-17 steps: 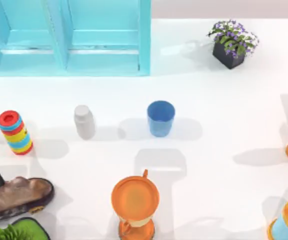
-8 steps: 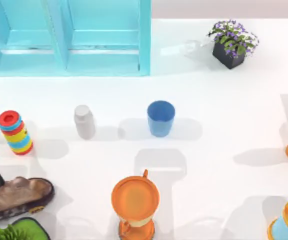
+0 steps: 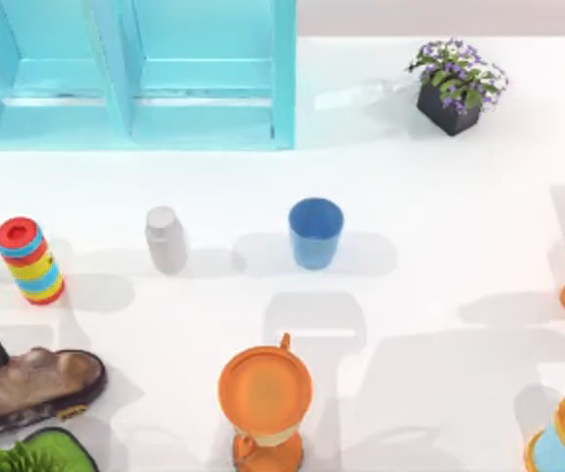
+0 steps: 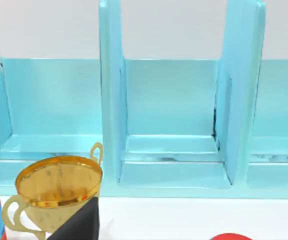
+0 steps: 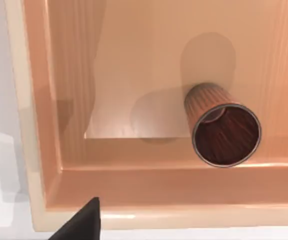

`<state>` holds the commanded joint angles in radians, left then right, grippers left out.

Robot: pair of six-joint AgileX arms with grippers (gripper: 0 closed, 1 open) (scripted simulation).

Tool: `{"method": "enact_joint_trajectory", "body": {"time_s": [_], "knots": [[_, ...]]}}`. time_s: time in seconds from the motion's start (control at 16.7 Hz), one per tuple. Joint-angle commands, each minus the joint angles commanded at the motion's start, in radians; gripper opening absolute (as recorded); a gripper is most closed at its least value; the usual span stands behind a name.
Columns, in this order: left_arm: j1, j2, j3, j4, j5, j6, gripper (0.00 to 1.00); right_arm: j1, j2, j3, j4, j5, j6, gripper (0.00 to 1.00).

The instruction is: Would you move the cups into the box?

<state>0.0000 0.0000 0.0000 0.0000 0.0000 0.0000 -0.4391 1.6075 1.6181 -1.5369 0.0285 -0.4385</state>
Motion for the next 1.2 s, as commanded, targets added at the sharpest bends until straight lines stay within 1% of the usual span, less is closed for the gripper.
{"method": "enact_joint_trajectory", "body": {"time_s": [0.18, 0.54, 0.72, 0.96, 1.2], "knots": [[0.000, 0.000, 0.000, 0.000, 0.000, 0.000, 1.00, 0.208, 0.125, 0.127, 0.003, 0.021, 0.183, 1.00], [0.000, 0.000, 0.000, 0.000, 0.000, 0.000, 1.00, 0.676, 0.430, 0.431, 0.028, 0.065, 0.621, 1.00], [0.000, 0.000, 0.000, 0.000, 0.000, 0.000, 1.00, 0.867, 0.577, 0.576, 0.049, 0.084, 0.826, 1.00], [0.000, 0.000, 0.000, 0.000, 0.000, 0.000, 1.00, 1.058, 0.735, 0.730, 0.082, 0.102, 1.042, 1.00], [0.000, 0.000, 0.000, 0.000, 0.000, 0.000, 1.00, 1.155, 0.827, 0.819, 0.107, 0.112, 1.164, 1.00]]}}
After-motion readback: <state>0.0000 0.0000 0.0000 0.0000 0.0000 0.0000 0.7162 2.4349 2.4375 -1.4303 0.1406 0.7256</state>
